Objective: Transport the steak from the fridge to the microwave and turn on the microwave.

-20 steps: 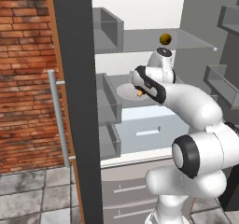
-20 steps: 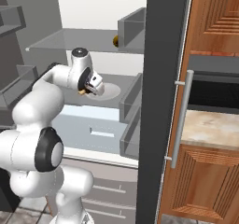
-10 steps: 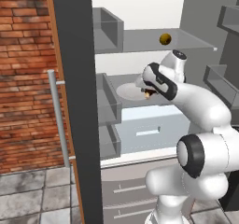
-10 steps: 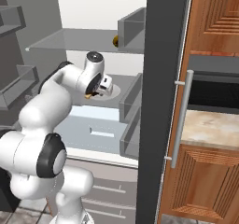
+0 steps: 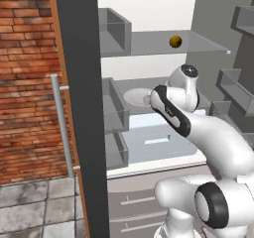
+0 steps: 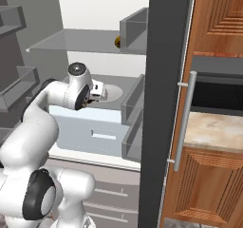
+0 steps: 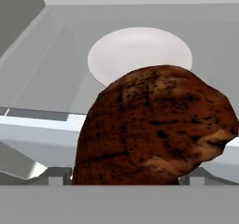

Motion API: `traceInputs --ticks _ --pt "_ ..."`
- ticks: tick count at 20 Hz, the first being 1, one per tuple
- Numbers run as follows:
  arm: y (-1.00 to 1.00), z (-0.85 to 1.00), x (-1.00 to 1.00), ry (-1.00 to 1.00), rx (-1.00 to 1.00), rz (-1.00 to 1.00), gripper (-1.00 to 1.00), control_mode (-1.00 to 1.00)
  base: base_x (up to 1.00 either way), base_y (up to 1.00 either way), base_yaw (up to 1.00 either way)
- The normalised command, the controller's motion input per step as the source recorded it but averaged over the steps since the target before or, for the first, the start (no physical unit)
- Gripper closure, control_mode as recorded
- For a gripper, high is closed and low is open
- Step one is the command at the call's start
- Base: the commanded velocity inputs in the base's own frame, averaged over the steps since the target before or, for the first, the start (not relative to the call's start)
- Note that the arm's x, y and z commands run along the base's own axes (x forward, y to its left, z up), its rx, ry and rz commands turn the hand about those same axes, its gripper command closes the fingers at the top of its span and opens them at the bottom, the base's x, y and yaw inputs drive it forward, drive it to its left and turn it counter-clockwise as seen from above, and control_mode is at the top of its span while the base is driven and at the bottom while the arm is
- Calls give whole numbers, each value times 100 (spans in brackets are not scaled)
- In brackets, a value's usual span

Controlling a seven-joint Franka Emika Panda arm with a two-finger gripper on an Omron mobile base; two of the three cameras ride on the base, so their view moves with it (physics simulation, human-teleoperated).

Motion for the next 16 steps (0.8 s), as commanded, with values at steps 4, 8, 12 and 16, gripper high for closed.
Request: traceInputs --ticks 4,8,12,16 --pt "0 -13 -56 0 -10 5 100 -100 0 0 0" --pt "0 -19 -48 -2 -9 5 100 -100 0 0 0" --pt "0 -5 -34 -6 -8 4 100 -100 0 0 0" --pt "0 12 -14 -10 0 1 100 -100 0 0 0"
